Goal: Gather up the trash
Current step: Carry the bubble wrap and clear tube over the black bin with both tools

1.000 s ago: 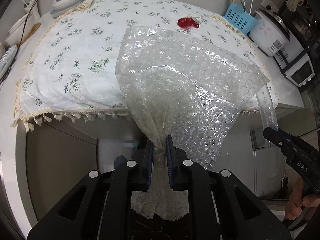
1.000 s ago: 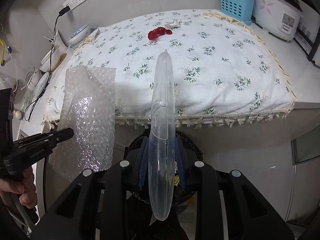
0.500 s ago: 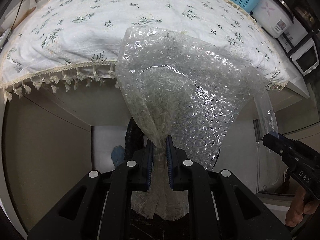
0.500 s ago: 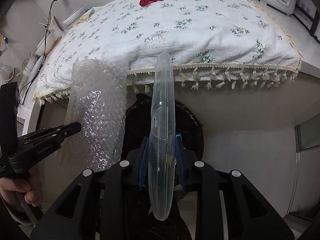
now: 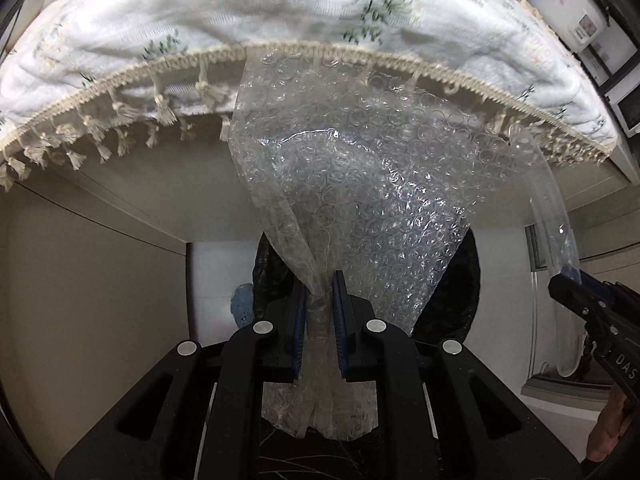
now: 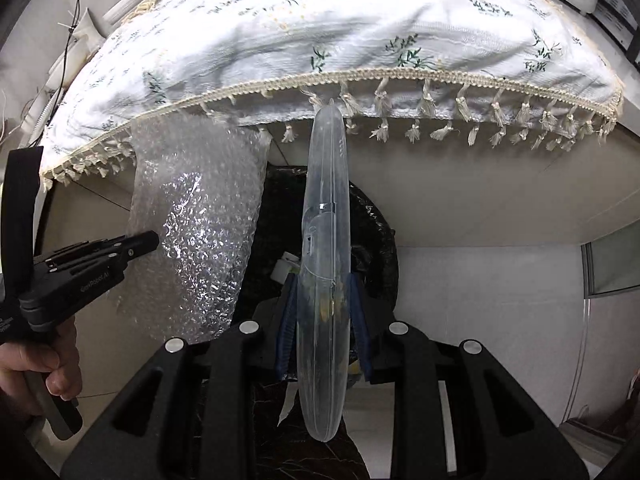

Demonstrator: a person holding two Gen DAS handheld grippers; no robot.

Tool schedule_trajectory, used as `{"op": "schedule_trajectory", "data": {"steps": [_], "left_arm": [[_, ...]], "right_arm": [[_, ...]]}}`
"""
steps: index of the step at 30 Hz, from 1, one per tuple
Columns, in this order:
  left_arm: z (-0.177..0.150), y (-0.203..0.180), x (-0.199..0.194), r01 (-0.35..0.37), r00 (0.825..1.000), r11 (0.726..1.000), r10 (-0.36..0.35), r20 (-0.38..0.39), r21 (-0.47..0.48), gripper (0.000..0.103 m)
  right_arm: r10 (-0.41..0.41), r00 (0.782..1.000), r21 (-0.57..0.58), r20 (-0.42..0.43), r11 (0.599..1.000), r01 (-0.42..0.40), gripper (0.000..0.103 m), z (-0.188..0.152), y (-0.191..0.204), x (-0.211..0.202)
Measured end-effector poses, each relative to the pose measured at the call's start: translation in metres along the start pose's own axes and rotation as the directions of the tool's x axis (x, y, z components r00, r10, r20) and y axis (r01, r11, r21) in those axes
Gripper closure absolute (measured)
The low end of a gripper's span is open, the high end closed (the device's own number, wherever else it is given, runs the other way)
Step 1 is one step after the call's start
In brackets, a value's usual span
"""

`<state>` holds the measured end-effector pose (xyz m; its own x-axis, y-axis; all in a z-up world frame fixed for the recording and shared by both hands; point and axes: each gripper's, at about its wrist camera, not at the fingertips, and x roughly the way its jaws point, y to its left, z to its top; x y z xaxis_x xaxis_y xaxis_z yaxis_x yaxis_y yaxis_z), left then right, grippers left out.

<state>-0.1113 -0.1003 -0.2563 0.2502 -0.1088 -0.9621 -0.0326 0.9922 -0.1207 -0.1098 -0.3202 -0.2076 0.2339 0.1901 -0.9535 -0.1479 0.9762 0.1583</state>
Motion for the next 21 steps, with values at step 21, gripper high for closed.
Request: {"op": "schedule_trajectory", "data": {"steps": [21], "left_arm": [[-0.001,-0.022,0.063,-0.024,0.998,0.997,0.028,-0.06,0.076,0.09]], "right_arm": [[0.013,0.999,0.083,-0.036,0.996,-0.01,0.078,-0.013,-0.017,0.019]]}}
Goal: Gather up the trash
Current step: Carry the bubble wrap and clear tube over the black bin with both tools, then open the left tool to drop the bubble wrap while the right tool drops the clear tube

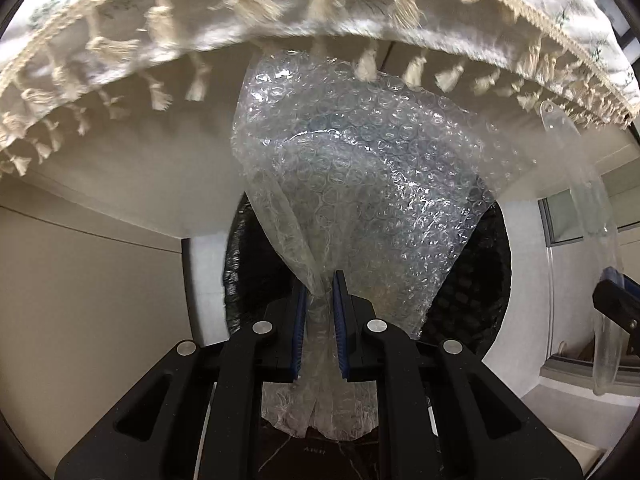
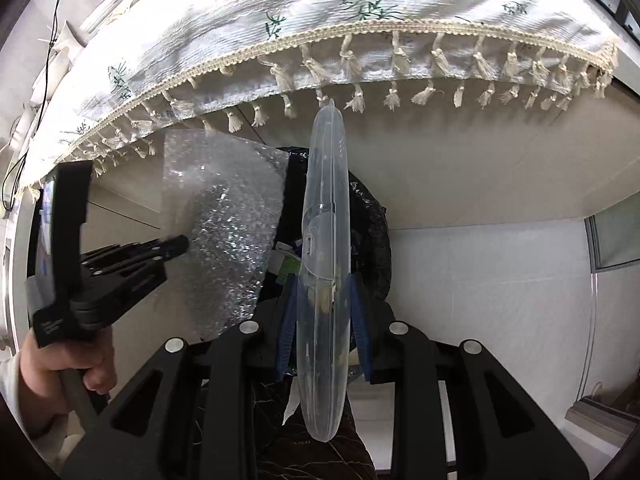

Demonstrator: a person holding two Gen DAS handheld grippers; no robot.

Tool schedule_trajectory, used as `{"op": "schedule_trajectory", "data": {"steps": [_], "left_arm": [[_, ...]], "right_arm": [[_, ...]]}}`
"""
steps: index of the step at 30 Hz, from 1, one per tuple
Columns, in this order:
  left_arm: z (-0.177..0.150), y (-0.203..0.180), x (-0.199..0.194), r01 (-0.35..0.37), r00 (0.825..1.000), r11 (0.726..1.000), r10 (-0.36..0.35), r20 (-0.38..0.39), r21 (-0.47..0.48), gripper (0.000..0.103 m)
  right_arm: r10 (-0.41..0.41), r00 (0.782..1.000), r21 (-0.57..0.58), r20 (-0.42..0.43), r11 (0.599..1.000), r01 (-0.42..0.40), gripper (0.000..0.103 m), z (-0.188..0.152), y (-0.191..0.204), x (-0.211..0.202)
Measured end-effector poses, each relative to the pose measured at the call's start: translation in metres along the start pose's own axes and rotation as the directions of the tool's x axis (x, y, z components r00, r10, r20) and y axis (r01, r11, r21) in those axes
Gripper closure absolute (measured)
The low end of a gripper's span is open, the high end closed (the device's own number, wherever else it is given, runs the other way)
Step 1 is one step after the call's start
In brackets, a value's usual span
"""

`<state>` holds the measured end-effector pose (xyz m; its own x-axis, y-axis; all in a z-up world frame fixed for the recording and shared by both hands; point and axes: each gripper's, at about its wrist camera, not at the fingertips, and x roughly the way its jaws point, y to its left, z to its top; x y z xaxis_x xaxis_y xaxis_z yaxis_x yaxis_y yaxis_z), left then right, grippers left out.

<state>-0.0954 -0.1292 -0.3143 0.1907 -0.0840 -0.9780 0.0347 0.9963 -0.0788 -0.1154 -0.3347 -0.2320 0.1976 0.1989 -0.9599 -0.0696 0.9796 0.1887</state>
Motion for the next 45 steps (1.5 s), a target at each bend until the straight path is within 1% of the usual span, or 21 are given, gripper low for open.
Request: {"op": "schedule_trajectory", "data": {"steps": [1,3,4,5,6,7,8,9,10,12,13,15,18,21,22,27,32,39,40,41,45], "left_arm": [[-0.001,-0.002,0.002,-0.001,1.0,1.0,0.001,0.0,0.004,0.089],[-0.001,-0.004,0.004,-0.006,1.0,1.0,0.006,0.004,0.01,0.074],[0.0,-0.005,0.003,-0.003,1.0,1.0,0.003,0.004,0.011,0.074],[0.0,-0.005,0.002,-0.002,1.0,1.0,0.002,0.009,0.011,0.07],[0.0,-0.005,-0.002,-0.007,1.0,1.0,0.007,0.022,0.011,0.063],[0.002,-0.005,-0.005,-0.005,0.999,1.0,0.005,0.033,0.01,0.06],[0.004,-0.004,-0.01,0.002,0.999,1.0,-0.002,0.047,0.008,0.056],[0.005,-0.002,-0.013,0.004,0.998,1.0,-0.005,0.058,0.004,0.051],[0.007,0.0,-0.018,0.007,0.998,1.0,-0.007,0.069,-0.001,0.05],[0.01,0.005,-0.028,0.014,0.996,1.0,-0.013,0.089,-0.016,0.041],[0.012,0.007,-0.032,0.016,0.995,1.0,-0.013,0.1,-0.022,0.039],[0.013,0.015,-0.046,0.026,0.991,0.999,-0.021,0.131,-0.039,0.029],[0.013,0.021,-0.061,0.024,0.986,0.998,-0.016,0.165,-0.05,0.016],[0.008,0.028,-0.071,0.014,0.983,0.998,-0.002,0.186,-0.06,0.008],[0.004,0.031,-0.074,0.012,0.982,0.998,0.001,0.189,-0.065,0.006],[-0.003,0.057,-0.083,-0.002,0.982,0.995,0.021,0.188,-0.098,0.006],[-0.009,0.078,-0.081,-0.003,0.984,0.99,0.028,0.174,-0.143,0.006],[-0.013,0.087,-0.079,-0.021,0.986,0.988,0.047,0.16,-0.156,0.006],[-0.013,0.087,-0.079,-0.021,0.986,0.988,0.046,0.16,-0.155,0.006],[-0.013,0.086,-0.078,-0.022,0.986,0.988,0.047,0.159,-0.154,0.006],[-0.011,0.08,-0.075,-0.024,0.986,0.989,0.048,0.16,-0.148,0.006]], "right_arm": [[0.0,1.0,0.002,-0.001,1.0,0.0,0.078,0.0,-0.004,-0.003],[0.0,1.0,0.007,-0.002,1.0,0.0,0.078,-0.002,-0.01,-0.007],[0.002,1.0,0.01,-0.002,1.0,-0.002,0.078,-0.003,-0.014,-0.009],[0.003,1.0,0.012,0.001,1.0,-0.003,0.078,-0.004,-0.015,-0.011],[0.004,1.0,0.011,0.003,1.0,-0.004,0.078,-0.005,-0.014,-0.012],[0.005,1.0,0.01,0.003,1.0,-0.005,0.078,-0.005,-0.014,-0.012],[0.007,1.0,0.007,0.005,1.0,-0.008,0.078,-0.004,-0.013,-0.012],[0.009,1.0,0.004,0.004,1.0,-0.009,0.078,-0.001,-0.009,-0.01],[0.012,1.0,0.002,0.002,1.0,-0.012,0.078,0.001,-0.006,-0.009],[0.019,1.0,-0.008,0.0,1.0,-0.019,0.078,0.004,0.0,-0.005],[0.022,1.0,-0.015,-0.001,1.0,-0.022,0.078,0.005,0.003,-0.004],[0.03,1.0,-0.034,-0.004,0.999,-0.03,0.078,0.008,0.011,0.0],[0.04,0.999,-0.052,-0.011,0.998,-0.041,0.078,0.012,0.024,0.008],[0.051,0.998,-0.073,-0.022,0.996,-0.053,0.078,0.015,0.036,0.017],[0.057,0.998,-0.082,-0.028,0.995,-0.059,0.078,0.016,0.041,0.021],[0.058,0.997,-0.111,-0.06,0.992,-0.064,0.078,0.02,0.057,0.042],[0.056,0.996,-0.144,-0.063,0.987,-0.064,0.078,0.022,0.073,0.057],[0.041,0.997,-0.156,-0.071,0.986,-0.051,0.078,0.024,0.077,0.071],[0.039,0.997,-0.154,-0.065,0.987,-0.049,0.072,0.024,0.077,0.07],[0.039,0.998,-0.151,-0.054,0.988,-0.046,0.064,0.024,0.077,0.068],[0.038,0.999,-0.14,-0.015,0.989,-0.04,0.051,0.029,0.073,0.06]]}}
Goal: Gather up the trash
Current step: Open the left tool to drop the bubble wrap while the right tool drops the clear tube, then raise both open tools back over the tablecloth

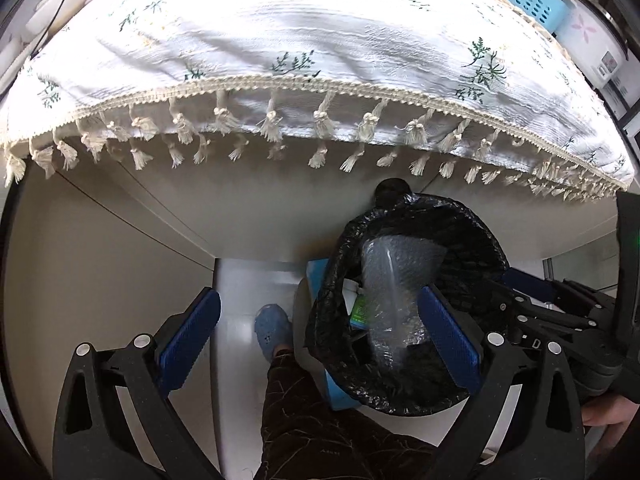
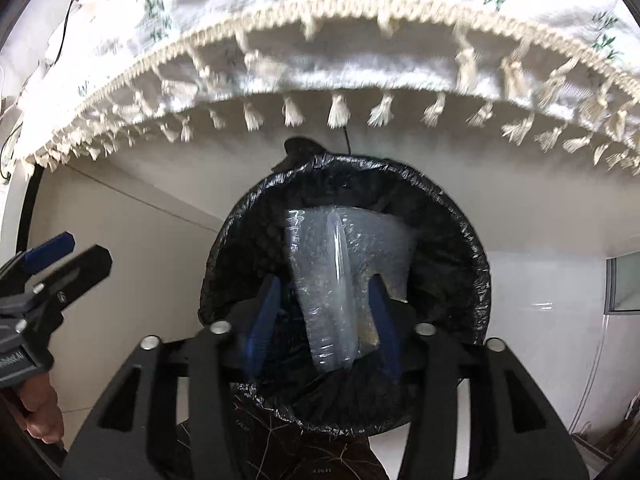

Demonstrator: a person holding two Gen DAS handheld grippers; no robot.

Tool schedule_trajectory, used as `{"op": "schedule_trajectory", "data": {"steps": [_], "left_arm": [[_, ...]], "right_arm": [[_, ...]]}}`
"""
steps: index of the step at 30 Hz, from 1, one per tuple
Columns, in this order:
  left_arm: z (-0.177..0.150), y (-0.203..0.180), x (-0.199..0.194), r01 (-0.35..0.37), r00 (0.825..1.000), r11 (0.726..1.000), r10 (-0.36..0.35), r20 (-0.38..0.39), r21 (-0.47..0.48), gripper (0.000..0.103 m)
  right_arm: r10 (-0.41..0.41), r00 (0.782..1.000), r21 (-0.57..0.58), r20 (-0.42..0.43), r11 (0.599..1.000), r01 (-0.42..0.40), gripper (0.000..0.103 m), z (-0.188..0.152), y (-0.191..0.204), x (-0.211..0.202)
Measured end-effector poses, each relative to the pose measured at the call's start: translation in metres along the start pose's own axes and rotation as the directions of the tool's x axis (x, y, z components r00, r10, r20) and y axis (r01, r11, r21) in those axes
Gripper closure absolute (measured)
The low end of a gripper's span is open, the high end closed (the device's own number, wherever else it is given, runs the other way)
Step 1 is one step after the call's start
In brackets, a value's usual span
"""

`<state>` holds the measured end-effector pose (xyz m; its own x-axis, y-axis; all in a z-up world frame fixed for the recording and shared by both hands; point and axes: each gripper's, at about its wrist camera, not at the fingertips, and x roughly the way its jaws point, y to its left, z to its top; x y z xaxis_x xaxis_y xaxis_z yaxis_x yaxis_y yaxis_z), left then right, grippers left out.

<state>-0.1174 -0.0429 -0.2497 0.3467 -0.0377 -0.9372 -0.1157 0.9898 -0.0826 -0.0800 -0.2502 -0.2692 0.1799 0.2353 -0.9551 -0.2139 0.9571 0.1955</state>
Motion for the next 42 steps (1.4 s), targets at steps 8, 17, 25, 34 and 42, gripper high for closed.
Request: {"op": "schedule_trajectory", "data": {"steps": [8,17,25,34,42], "left_arm": [[0.013,-0.009,-0.026,0.027,1.0,1.0,-0.027,0.011,-0.012,0.006],[0.032,-0.019,-0.076,0.056,0.996,0.998,-0.056,0.065,-0.002,0.006],[0.053,-0.024,-0.113,0.059,0.99,0.998,-0.059,0.129,0.01,0.006],[0.084,-0.035,-0.15,0.066,0.98,0.997,-0.072,0.186,0.035,0.006],[0.125,-0.043,-0.168,0.088,0.971,0.993,-0.104,0.215,0.08,0.006]], "right_arm": [[-0.048,0.994,0.005,0.103,0.999,0.048,0.021,0.012,-0.014,-0.048],[-0.088,0.968,0.0,0.234,0.996,0.091,0.008,0.034,-0.016,-0.124],[-0.093,0.948,-0.002,0.304,0.995,0.098,0.008,0.055,-0.018,-0.17],[-0.096,0.931,-0.01,0.353,0.994,0.106,0.008,0.079,-0.017,-0.203],[-0.118,0.908,0.011,0.402,0.992,0.124,0.008,0.112,-0.014,-0.224]]}}
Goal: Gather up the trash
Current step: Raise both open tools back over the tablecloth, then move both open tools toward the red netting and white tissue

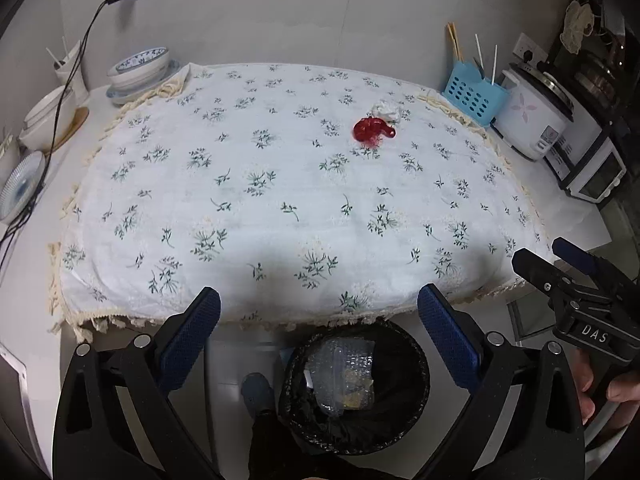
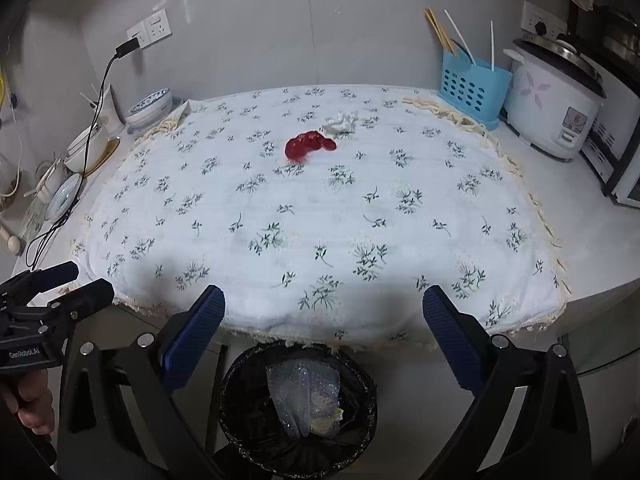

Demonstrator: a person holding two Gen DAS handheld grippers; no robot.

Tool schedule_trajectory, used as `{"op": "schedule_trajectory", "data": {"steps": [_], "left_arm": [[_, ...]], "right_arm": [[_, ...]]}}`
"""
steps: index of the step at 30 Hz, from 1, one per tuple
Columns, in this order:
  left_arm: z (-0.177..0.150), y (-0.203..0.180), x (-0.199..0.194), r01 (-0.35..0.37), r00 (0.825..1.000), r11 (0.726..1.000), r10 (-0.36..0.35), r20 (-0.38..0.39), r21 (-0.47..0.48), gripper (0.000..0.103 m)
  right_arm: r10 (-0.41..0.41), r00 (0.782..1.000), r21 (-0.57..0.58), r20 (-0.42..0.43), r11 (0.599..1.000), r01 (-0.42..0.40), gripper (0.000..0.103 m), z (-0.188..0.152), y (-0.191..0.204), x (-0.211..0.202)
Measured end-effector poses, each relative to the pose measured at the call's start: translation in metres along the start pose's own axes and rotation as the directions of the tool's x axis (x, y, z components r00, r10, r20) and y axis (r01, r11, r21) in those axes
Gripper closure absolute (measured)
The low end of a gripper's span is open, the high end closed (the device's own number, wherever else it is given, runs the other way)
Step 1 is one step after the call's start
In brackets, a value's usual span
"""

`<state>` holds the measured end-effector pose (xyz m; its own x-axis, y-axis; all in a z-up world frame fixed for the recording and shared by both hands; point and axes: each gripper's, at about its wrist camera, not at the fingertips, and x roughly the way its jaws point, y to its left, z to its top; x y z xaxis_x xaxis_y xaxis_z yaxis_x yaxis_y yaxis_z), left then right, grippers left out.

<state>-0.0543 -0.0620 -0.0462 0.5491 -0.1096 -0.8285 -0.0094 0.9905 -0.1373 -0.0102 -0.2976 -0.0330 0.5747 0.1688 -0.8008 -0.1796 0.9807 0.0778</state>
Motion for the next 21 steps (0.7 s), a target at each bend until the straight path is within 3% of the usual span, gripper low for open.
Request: {"op": "schedule_trajectory", "data": {"steps": [8,21], "left_arm": [[0.045,0.01,0.008,0.026,0.999,0.999,-0.027,0.018,0.029,0.006],[0.097,0.014,0.047,0.058,0.998,0.995,-0.058,-0.004,0.08,0.006]], "right_arm": [[-0.041,0.998,0.063,0.04,0.997,0.039,0.008,0.04,0.002,0.006],[-0.093,0.996,0.073,0.008,0.993,0.092,0.008,0.072,0.006,0.042]]}}
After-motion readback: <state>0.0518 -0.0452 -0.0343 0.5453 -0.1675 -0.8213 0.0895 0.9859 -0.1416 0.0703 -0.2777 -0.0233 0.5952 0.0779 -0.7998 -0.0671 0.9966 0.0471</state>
